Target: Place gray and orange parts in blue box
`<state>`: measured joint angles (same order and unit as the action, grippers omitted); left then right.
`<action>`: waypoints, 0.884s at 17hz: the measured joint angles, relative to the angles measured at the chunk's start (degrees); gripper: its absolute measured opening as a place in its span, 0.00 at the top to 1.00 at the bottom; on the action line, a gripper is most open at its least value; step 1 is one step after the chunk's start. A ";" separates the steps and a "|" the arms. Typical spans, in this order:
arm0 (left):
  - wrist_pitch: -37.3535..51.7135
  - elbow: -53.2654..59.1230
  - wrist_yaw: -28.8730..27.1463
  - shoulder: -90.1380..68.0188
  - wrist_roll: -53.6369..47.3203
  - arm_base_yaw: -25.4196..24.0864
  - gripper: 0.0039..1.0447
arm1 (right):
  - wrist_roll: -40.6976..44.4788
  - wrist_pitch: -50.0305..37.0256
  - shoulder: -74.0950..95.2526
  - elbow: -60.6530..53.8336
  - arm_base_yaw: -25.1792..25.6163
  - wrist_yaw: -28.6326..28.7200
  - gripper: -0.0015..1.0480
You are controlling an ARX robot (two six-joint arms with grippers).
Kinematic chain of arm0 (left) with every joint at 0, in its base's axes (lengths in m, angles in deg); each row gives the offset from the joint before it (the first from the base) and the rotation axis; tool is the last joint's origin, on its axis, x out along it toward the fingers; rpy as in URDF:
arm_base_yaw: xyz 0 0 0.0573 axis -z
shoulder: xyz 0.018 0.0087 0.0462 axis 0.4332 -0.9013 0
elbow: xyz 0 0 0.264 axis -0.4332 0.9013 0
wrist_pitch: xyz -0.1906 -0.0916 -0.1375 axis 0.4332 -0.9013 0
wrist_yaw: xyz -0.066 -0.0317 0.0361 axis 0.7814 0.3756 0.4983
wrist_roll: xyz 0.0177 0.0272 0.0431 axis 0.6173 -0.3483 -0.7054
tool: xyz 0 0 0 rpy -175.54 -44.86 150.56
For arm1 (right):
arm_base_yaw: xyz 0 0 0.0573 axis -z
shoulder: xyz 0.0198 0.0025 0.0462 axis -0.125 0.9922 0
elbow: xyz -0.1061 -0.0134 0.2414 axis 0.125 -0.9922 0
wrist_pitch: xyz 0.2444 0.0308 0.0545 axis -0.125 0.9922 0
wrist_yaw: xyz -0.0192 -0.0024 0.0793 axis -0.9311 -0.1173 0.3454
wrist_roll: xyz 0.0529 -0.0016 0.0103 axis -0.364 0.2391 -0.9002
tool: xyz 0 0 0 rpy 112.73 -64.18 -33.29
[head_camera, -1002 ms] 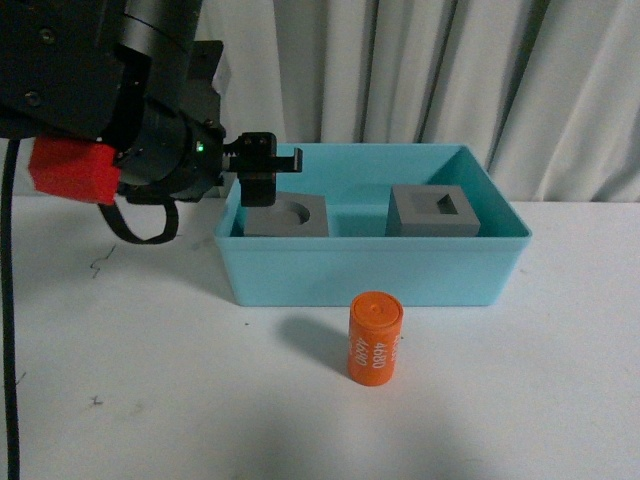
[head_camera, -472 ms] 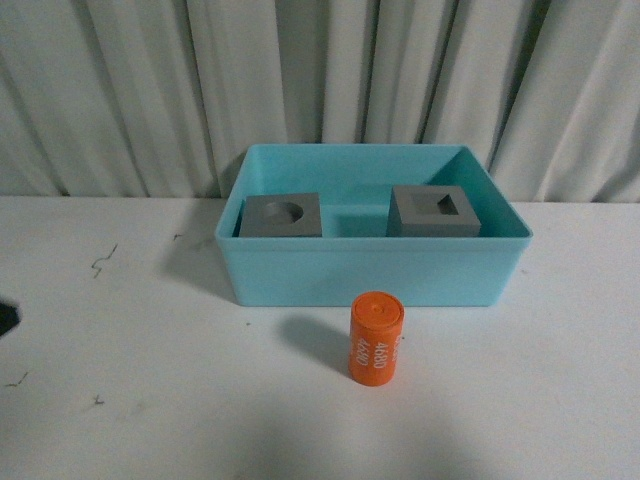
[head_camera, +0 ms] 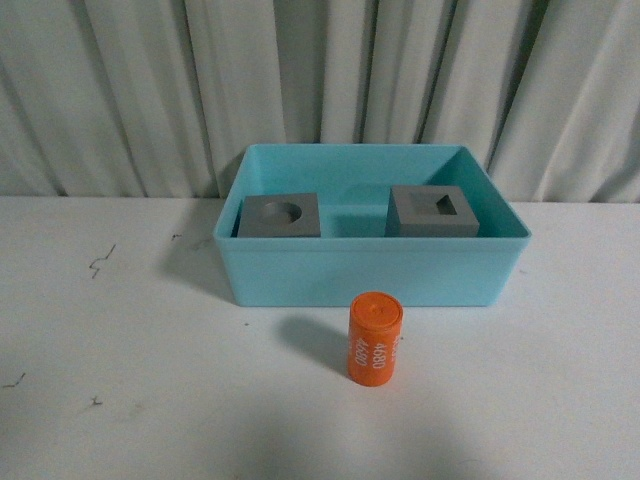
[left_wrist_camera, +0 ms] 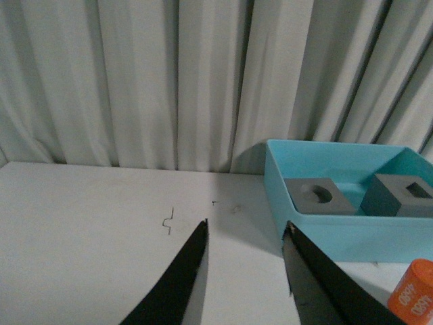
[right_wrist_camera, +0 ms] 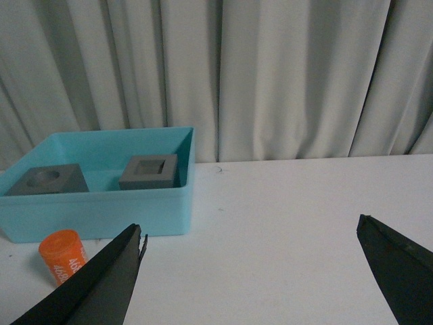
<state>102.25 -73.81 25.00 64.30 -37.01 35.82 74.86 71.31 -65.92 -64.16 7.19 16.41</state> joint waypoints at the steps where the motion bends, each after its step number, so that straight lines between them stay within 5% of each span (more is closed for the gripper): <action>1: -1.75 0.28 1.84 1.75 -1.62 -1.44 0.78 | 0.00 0.00 0.00 0.00 0.00 0.02 0.06; 4: -0.52 2.27 3.48 3.80 -2.64 -3.26 0.98 | 0.00 0.00 0.00 0.00 0.00 0.02 0.06; 6: -4.28 2.51 9.38 6.95 -2.86 -10.47 0.99 | 0.00 -0.04 0.00 0.00 0.00 0.00 0.06; 15: -12.96 2.51 10.54 15.80 -2.86 -10.10 0.99 | 0.00 -0.02 0.02 0.00 0.00 0.02 0.06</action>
<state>89.29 -71.30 35.54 80.10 -39.87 25.73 74.86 71.29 -65.90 -64.16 7.19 16.43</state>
